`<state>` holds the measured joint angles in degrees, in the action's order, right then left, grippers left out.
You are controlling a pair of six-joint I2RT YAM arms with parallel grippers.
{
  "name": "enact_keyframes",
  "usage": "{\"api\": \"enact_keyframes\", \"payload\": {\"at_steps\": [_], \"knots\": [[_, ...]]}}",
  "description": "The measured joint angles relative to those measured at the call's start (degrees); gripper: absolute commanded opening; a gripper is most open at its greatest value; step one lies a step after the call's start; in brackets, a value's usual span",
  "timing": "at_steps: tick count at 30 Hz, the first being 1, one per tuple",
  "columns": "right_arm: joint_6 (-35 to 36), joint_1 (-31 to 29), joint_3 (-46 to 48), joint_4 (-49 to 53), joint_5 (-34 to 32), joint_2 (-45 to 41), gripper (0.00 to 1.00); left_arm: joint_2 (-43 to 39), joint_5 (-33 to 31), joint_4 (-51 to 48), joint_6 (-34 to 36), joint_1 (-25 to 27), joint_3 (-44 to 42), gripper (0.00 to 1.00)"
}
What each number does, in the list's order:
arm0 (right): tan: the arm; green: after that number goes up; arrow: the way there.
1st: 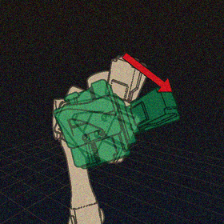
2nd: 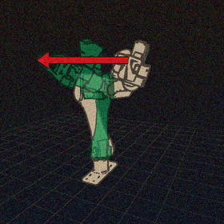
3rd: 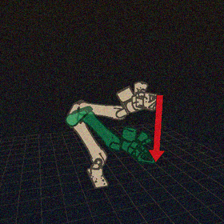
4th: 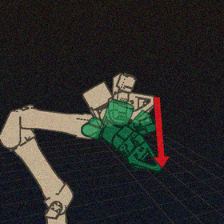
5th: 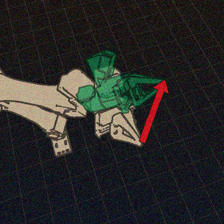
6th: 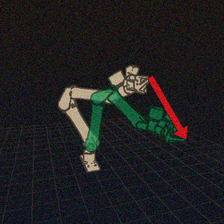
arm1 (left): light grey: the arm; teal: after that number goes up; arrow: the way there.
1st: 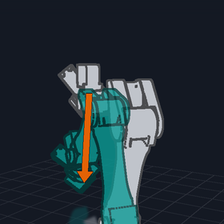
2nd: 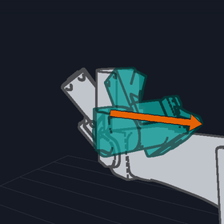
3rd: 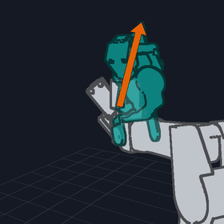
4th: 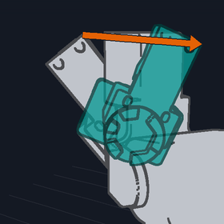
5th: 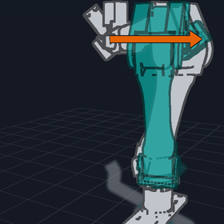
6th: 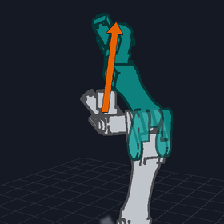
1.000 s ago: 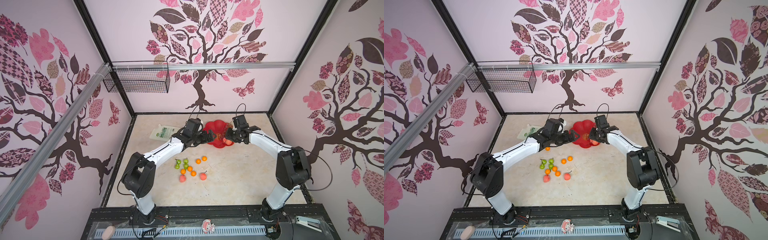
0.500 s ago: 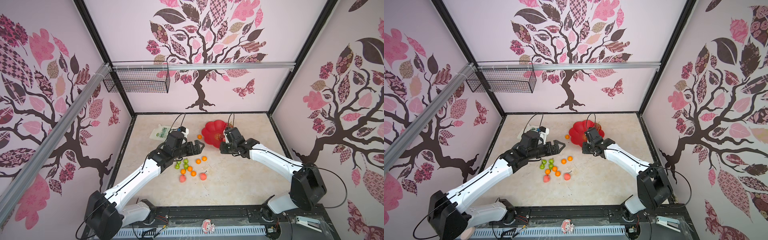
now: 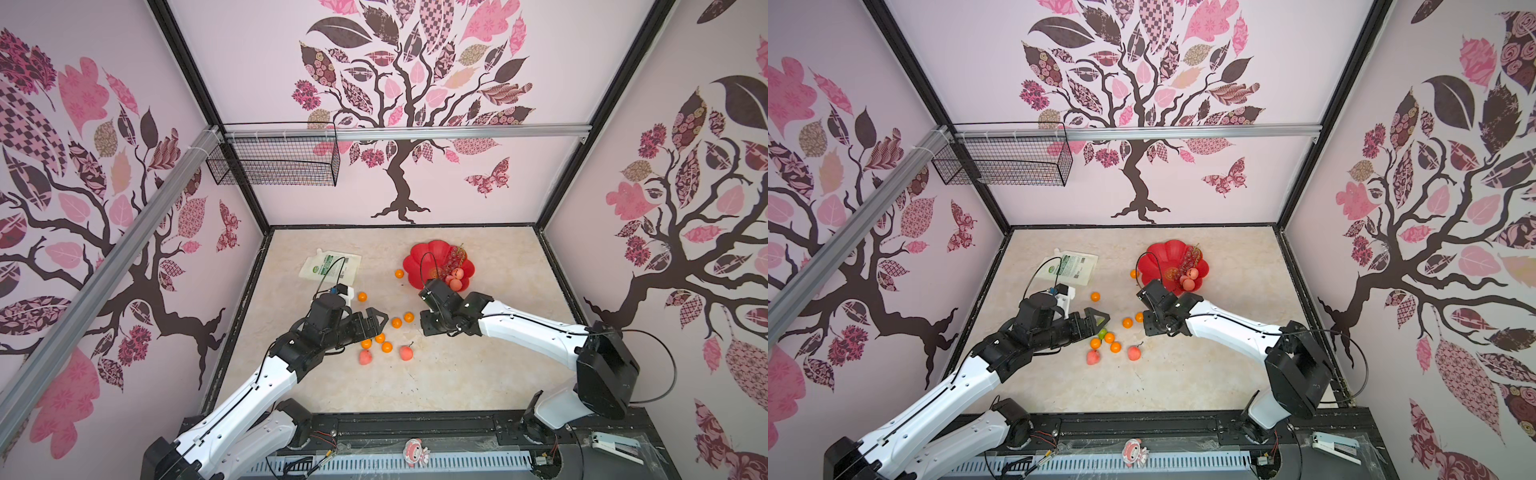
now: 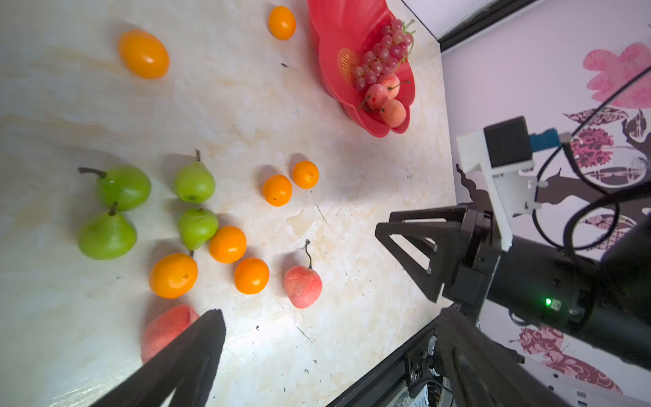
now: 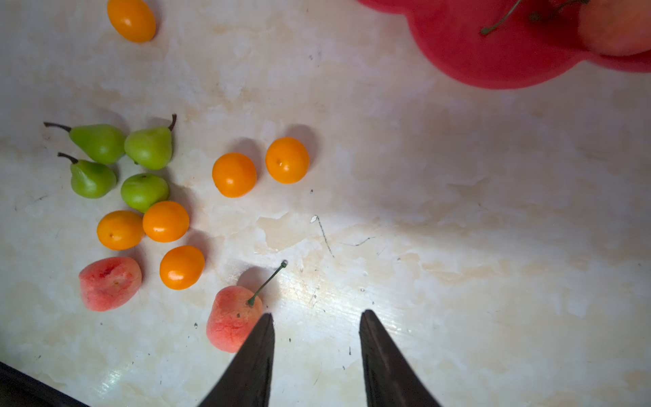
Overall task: Place and organize the fake fruits in the fruit bowl
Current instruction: 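Move the right gripper to a small pink peach with stem, then lower the right gripper and grasp the small peach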
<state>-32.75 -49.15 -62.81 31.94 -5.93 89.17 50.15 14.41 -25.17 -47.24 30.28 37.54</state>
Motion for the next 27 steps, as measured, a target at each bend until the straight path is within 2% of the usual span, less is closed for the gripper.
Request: {"api": "enact_keyframes", "payload": {"at_steps": [7, 13, 19, 27], "knots": [[-2.4, -5.5, -3.8, 1.1, 1.1, 4.9, 0.52, -4.4, 8.8, -0.6, -1.4, -13.3, -5.5, 0.98], [-2.4, -8.4, -7.1, 3.0, 1.9, 9.3, 0.54, -5.2, 15.2, -0.7, -1.5, -19.6, -7.8, 0.97], [-1.3, -9.3, -8.8, 5.0, 1.8, 13.1, 0.55, -5.3, 18.1, -0.6, -1.9, -21.2, -8.5, 0.97], [0.9, -9.3, -11.7, 7.2, 1.4, 17.2, 0.55, -5.5, 18.4, -0.7, -1.9, -21.3, -8.5, 0.97]]}}
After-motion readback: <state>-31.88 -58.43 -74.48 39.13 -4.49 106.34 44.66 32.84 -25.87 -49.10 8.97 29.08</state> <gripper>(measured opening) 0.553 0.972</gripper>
